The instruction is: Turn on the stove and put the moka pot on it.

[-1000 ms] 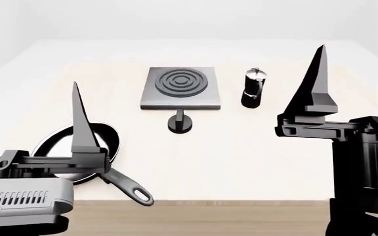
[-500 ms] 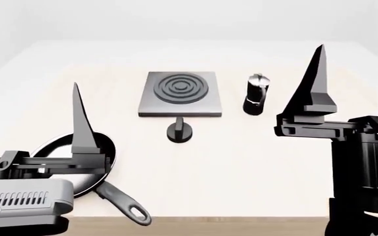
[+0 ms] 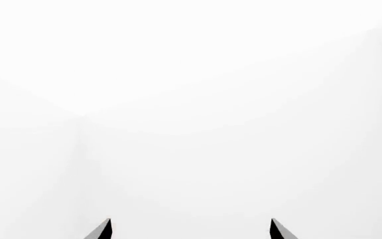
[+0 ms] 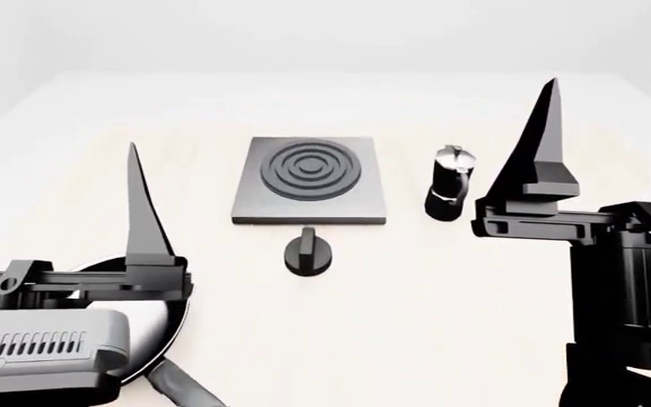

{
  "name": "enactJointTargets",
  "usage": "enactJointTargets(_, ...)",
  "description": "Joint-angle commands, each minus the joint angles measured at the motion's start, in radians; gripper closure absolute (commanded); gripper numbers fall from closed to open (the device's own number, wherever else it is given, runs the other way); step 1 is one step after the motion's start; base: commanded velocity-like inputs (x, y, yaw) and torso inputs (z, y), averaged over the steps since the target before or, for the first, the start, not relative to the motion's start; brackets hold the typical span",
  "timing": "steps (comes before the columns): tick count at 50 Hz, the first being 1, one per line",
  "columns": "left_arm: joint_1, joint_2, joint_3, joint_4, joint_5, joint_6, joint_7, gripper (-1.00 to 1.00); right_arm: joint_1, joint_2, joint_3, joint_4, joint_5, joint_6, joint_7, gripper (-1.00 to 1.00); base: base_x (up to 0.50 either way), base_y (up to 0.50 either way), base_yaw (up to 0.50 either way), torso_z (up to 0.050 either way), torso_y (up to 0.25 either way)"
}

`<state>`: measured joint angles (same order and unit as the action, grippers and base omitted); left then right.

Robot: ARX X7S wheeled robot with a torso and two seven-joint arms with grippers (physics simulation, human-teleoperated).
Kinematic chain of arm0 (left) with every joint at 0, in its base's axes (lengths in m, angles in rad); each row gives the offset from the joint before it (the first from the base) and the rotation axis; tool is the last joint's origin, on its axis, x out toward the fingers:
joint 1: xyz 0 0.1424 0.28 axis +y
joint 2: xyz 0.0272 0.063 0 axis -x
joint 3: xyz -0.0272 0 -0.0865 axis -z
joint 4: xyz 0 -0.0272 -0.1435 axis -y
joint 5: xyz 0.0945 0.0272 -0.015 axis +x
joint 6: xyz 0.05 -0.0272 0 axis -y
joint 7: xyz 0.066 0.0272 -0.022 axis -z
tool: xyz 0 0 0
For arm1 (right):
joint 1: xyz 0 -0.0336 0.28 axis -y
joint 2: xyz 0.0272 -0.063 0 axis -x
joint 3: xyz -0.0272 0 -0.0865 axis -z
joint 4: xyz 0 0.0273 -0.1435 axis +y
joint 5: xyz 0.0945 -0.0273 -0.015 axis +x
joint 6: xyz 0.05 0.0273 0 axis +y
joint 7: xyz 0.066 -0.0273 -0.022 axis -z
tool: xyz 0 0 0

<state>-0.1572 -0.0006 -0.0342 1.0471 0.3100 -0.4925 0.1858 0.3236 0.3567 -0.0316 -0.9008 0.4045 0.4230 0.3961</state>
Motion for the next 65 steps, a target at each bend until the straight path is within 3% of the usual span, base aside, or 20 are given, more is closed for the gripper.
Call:
enactJointTargets(1,-0.007,0.000,0.000,0.000,0.000,-0.005,0.003,-1.00,0.000,0.008,-0.005,0.000,0.003,-0.005,0.006,-1.00,0.23,0.00,0.00,0.000,0.000)
enactJointTargets(55,-0.013,0.000,0.020,0.000,0.003,-0.024,0.001,-1.00,-0.002,0.037,-0.032,0.004,0.009,-0.037,0.030,-1.00,0.22,0.00,0.00,0.000,0.000)
enactJointTargets(65,-0.040,0.000,0.022,0.000,-0.014,-0.120,0.015,-1.00,-0.004,0.041,-0.031,-0.002,0.017,-0.053,0.030,-1.00,0.00,0.00,0.00,0.000,0.000)
